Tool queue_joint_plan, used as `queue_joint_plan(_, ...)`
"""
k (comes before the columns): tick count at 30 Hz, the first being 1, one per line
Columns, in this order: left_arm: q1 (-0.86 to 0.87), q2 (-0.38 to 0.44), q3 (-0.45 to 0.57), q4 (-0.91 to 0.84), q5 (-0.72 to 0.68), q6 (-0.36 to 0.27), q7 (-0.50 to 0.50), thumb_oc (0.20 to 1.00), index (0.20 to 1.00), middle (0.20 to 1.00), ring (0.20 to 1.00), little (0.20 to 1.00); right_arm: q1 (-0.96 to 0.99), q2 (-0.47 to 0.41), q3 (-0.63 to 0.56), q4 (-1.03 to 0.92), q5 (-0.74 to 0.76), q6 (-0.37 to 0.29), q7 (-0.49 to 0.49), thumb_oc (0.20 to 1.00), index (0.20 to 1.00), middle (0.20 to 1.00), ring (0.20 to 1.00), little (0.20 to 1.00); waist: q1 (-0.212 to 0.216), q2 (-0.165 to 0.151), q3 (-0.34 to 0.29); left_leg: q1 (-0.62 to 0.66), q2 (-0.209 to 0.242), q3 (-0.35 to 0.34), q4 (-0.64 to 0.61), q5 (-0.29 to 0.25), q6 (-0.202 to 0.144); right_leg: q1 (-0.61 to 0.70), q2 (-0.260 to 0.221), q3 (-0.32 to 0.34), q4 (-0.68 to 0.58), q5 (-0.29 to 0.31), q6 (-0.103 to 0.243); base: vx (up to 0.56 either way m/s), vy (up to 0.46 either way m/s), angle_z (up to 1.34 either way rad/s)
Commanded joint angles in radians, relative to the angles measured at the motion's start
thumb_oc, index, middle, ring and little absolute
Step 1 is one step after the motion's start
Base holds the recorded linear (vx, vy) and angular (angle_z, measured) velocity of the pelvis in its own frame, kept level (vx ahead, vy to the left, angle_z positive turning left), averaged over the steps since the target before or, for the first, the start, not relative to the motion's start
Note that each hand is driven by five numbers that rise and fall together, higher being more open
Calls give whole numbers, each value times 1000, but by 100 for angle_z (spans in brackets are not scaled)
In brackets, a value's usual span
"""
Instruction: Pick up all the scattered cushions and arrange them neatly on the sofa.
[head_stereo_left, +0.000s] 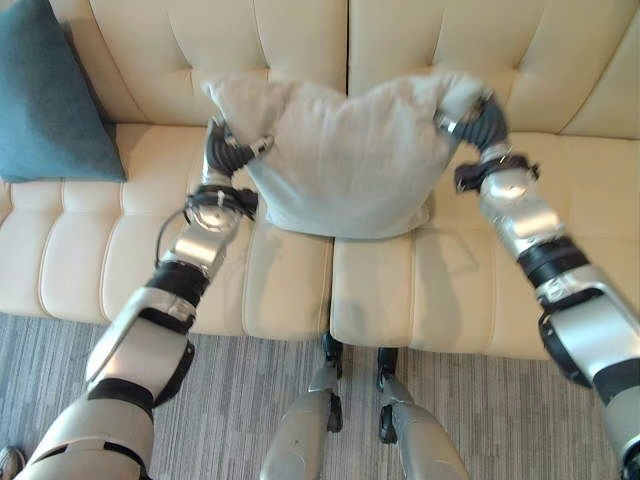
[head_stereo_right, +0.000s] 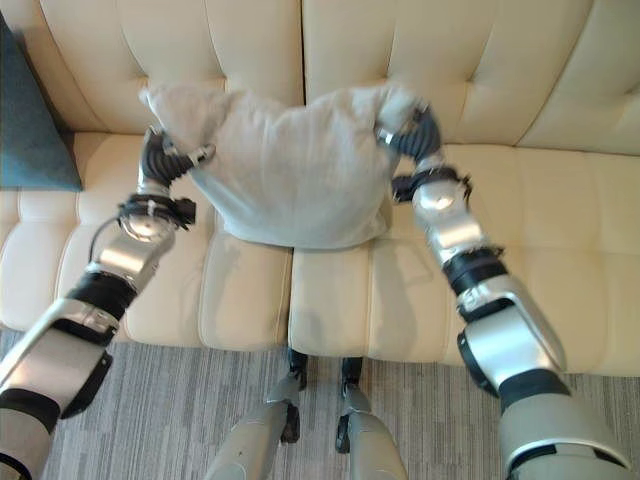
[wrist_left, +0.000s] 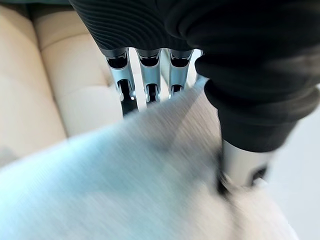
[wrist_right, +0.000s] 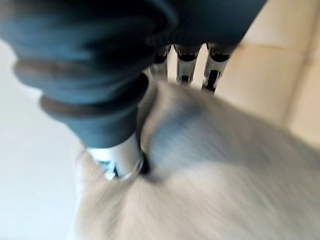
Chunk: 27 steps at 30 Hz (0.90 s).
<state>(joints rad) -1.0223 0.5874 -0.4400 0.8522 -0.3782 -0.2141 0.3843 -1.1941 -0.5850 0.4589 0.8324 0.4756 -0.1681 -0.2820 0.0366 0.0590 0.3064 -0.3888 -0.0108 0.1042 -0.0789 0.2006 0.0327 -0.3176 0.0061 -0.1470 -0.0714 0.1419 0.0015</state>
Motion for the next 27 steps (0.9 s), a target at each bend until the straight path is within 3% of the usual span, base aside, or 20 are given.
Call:
queue_joint_plan(1, -186, 68, -11, 58, -104, -101, -20, 1000, 1000, 1000, 1000, 1000, -168, -50, 11, 3, 70, -88, -25, 1000, 1000, 1000, 1000, 1000, 28, -40, -29, 54, 33, -5, -8, -78, -124, -29, -142, 55, 48, -36, 171, 3, -28, 11)
queue_joint_plan(3, -188, 152, 12, 86, -147, -101, -41, 1000, 1000, 1000, 1000, 1000, -174, -101, 18, 2, 92, -83, -34, 1000, 1000, 1000, 1000, 1000, 22, -40, -32, 52, 34, -10, -8, -76, -127, -28, -140, 53, 41, -33, 171, 6, -3, 12)
queue_joint_plan(6, -157, 214, 29, 68, -148, -104, -53, 1000, 1000, 1000, 1000, 1000, -143, -129, 11, -23, 99, -87, -32, 1000, 1000, 1000, 1000, 1000, 14, -44, -37, 56, 35, -12, -8, -78, -127, -21, -138, 53, 37, -32, 170, 4, -1, 2)
queue_joint_plan(10, 63, 260, 148, -95, -143, -114, -65, 1000, 1000, 1000, 1000, 1000, 45, -157, -83, -185, 73, -86, -25, 1000, 1000, 1000, 1000, 1000, 1, -58, -54, 98, 40, -5, -8, -92, -123, 23, -133, 52, 22, -37, 166, 20, 5, 1)
queue_joint_plan(14, 501, 182, 364, -417, -88, -115, -91, 1000, 1000, 1000, 1000, 1000, 504, -113, -298, -501, -41, -78, 22, 1000, 1000, 1000, 1000, 1000, -19, -81, -94, 173, 42, 3, -8, -129, -108, 100, -130, 45, 7, -53, 158, 101, 12, 1)
queue_joint_plan(18, 744, 82, 440, -505, -52, -84, -147, 1000, 1000, 1000, 1000, 1000, 791, -22, -407, -631, -105, -66, 98, 1000, 1000, 1000, 1000, 1000, -35, -97, -131, 233, 42, 9, -8, -156, -96, 154, -132, 43, 3, -63, 158, 94, 38, -4)
queue_joint_plan(19, 944, 14, 515, -509, -1, -43, -202, 1000, 1000, 1000, 1000, 1000, 1015, 51, -476, -670, -136, -41, 179, 1000, 1000, 1000, 1000, 1000, -49, -108, -164, 290, 39, 19, -8, -179, -84, 196, -133, 48, 9, -72, 160, 113, 109, -22)
queue_joint_plan(24, 1191, -110, 541, -438, 100, 17, -303, 1000, 1000, 1000, 1000, 1000, 1298, 135, -518, -564, -231, 3, 279, 1000, 1000, 1000, 1000, 1000, -67, -125, -204, 374, 33, 48, -3, -208, -70, 248, -137, 70, 26, -71, 168, 15, 90, -36)
queue_joint_plan(27, 1234, -142, 519, -400, 122, 33, -326, 1000, 1000, 1000, 1000, 1000, 1335, 155, -508, -489, -257, 16, 288, 1000, 1000, 1000, 1000, 1000, -71, -128, -207, 388, 27, 52, -2, -216, -64, 253, -138, 82, 25, -64, 173, -73, 74, -18)
